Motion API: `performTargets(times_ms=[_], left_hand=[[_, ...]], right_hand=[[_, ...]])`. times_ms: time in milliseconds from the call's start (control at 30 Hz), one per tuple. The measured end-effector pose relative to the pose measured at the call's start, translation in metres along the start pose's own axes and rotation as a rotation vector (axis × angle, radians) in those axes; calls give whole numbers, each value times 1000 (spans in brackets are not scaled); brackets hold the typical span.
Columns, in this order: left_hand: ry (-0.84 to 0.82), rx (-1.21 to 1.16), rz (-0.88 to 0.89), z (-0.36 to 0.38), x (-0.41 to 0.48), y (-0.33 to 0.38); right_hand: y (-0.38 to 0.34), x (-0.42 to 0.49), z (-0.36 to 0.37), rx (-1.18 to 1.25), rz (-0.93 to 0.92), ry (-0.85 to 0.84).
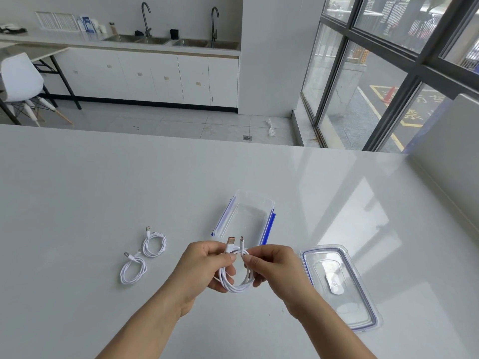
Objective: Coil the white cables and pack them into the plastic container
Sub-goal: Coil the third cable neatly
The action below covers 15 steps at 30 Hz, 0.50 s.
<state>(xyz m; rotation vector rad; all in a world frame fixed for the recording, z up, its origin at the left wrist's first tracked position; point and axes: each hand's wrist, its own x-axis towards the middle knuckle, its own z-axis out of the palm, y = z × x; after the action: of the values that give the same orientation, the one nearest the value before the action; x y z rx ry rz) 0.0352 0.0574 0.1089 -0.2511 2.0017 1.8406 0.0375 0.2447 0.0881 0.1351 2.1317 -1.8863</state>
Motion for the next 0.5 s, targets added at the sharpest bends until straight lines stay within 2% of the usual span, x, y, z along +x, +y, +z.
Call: performTargets(times_ms=[300, 400, 500], left_hand=[[97, -96, 52, -13, 3, -16], [223, -111, 53, -29, 9, -33], [404, 9, 28, -55, 19, -57]], right_hand=[[4, 12, 10, 15, -7, 32], [6, 18, 12, 47, 7, 42], [8, 26, 16, 63, 20, 55]])
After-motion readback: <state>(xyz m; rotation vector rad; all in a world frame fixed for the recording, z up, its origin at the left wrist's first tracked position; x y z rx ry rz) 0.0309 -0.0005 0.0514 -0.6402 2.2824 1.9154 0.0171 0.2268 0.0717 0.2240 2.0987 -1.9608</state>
